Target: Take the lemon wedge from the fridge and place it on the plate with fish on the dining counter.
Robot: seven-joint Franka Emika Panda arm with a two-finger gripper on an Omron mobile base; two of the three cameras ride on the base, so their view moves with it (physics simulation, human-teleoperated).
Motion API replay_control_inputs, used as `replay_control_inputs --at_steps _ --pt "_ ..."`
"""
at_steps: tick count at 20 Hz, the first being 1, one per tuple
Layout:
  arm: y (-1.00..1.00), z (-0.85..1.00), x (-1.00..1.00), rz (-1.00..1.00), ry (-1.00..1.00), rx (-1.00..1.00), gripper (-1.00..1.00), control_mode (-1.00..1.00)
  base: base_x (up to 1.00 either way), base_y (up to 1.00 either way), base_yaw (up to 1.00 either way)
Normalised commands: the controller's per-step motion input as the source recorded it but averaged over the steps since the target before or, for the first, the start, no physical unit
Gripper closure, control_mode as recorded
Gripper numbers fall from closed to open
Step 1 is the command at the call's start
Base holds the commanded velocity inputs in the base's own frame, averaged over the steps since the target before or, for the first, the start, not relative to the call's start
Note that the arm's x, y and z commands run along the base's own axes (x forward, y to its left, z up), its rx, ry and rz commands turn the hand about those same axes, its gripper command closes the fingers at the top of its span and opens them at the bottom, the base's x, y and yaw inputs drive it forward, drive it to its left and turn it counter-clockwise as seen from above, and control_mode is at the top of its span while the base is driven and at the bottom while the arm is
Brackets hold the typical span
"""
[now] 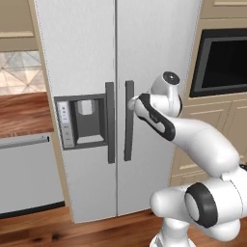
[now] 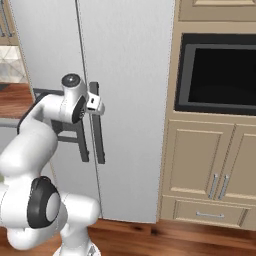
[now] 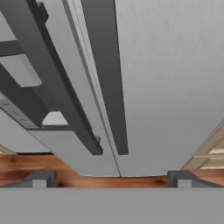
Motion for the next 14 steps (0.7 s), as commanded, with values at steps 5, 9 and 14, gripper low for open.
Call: replay_control_inputs --at_steps 5,9,14 --pt "0.12 -0.46 0.06 0.00 0.00 -0.02 -1.00 -1.00 0.00 0.00 0.00" --pt "0.07 -0.29 0.09 0.00 -0.07 0.00 -1.00 -1.00 0.00 0.00 0.00" --pt "0.00 -0.06 0.15 0.00 -0.09 0.00 -1.00 -1.00 0.00 0.00 0.00"
